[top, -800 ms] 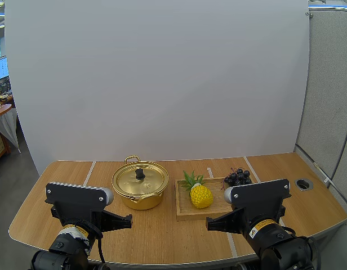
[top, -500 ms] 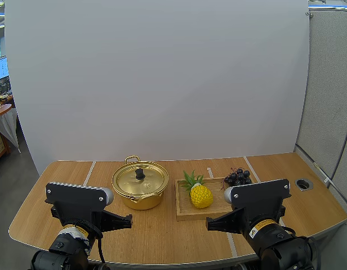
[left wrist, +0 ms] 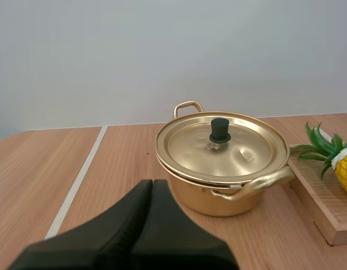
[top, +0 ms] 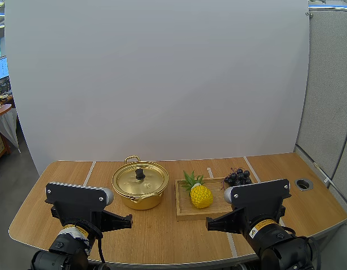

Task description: Open the pot, put the grape inside, and close it

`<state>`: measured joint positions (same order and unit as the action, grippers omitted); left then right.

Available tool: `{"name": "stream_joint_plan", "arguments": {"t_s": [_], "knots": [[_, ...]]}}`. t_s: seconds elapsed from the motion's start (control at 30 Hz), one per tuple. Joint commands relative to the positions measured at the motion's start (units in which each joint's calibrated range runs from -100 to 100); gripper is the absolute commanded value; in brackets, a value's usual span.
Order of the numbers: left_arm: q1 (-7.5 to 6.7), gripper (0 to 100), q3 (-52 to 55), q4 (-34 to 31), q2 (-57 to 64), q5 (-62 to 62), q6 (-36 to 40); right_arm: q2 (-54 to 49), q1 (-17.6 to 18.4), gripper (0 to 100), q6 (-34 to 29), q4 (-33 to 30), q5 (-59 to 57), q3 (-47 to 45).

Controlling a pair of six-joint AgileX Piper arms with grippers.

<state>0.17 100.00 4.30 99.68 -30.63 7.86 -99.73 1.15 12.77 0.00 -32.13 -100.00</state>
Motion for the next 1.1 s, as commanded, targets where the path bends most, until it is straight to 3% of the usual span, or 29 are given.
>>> {"name": "stream_joint_plan", "arguments": {"t_s": [0.0, 0.2, 0.6, 0.83, 1.07], "knots": [[-0.22, 0, 0.0, 0.2, 0.3, 1.2, 0.7, -0.3, -0.2, 0, -0.4, -0.4, 0.8, 0.0], [-0.22, 0, -1.7, -0.2, 0.3, 1.3, 0.7, -0.3, -0.2, 0, -0.4, 0.0, 0.3, 0.9], [-0.22, 0, -22.5, -0.3, 0.3, -5.1, 0.6, -0.3, -0.2, 0, -0.4, 0.0, -7.7, 21.6], [-0.22, 0, -36.3, -0.7, 0.3, -17.2, 0.6, -0.3, -0.2, 0, -0.4, 0.0, -30.8, 35.8], [-0.12, 0, -50.3, -2.8, 0.3, -46.4, 0.2, -0.3, -0.2, 0, -0.4, 0.0, -52.1, 47.7]]}}
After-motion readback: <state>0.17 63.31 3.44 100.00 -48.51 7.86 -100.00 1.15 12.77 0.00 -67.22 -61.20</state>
